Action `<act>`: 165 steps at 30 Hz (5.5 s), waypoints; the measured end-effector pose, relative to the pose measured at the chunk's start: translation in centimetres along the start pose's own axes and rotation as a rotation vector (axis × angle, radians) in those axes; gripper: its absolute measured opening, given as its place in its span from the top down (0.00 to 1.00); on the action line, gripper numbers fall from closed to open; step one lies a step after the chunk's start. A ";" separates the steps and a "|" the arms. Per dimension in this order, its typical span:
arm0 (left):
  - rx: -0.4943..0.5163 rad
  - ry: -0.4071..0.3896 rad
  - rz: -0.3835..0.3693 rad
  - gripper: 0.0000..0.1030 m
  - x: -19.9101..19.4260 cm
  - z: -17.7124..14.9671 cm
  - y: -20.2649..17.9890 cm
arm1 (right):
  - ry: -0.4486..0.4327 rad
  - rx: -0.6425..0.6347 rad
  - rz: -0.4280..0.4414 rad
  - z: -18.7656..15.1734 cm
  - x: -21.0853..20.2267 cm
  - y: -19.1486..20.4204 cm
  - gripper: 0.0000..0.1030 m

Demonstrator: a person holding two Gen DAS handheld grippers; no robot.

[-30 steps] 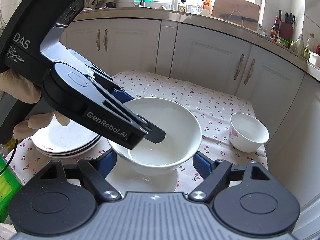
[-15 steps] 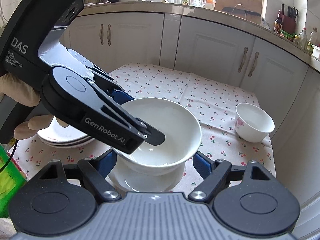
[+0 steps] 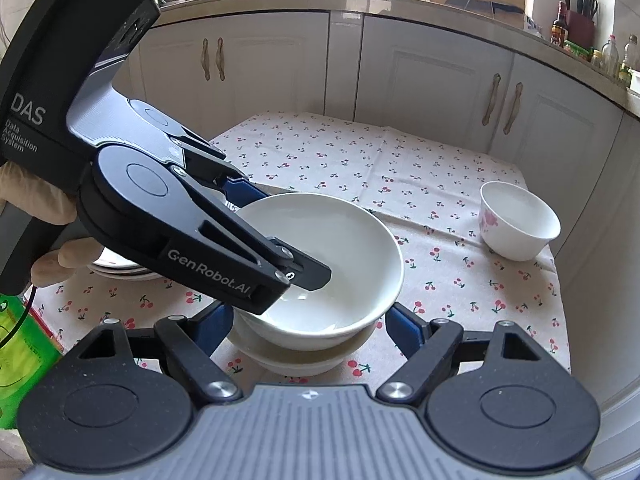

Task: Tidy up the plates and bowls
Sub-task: 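Lower the white bowl into the other white bowl with left tool, then open left tool to release the bowl on the bowl stack, then move left tool to the pink-patterned bowl and grasp its rim, then lift the pink-patterned bowl with left tool and carry it to the bowl stack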

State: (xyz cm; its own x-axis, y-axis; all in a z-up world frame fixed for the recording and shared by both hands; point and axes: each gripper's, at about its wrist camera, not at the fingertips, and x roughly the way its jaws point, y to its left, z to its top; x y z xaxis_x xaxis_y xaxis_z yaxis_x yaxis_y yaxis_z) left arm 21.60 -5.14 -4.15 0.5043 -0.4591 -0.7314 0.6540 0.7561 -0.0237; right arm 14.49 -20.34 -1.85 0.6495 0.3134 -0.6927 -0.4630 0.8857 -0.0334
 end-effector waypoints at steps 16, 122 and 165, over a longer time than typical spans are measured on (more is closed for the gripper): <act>0.005 -0.011 0.009 0.45 0.4 -0.9 -0.1 | 0.022 -0.005 0.001 -0.5 0.6 0.2 0.16; 0.027 0.046 -0.100 0.47 20.2 18.0 0.9 | -0.091 0.043 -0.177 2.7 10.4 -20.1 0.15; 0.019 -0.043 -0.064 0.47 6.0 13.1 -1.8 | -0.091 -0.014 -0.125 4.0 0.7 -11.3 0.15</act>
State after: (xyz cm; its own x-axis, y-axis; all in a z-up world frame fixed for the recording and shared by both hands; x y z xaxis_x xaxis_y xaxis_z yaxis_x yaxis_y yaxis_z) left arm 30.81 -15.34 0.43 0.4845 -0.5266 -0.6985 0.6965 0.7153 -0.0561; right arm 22.60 -28.71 0.93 0.7544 0.2314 -0.6143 -0.3832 0.9150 -0.1259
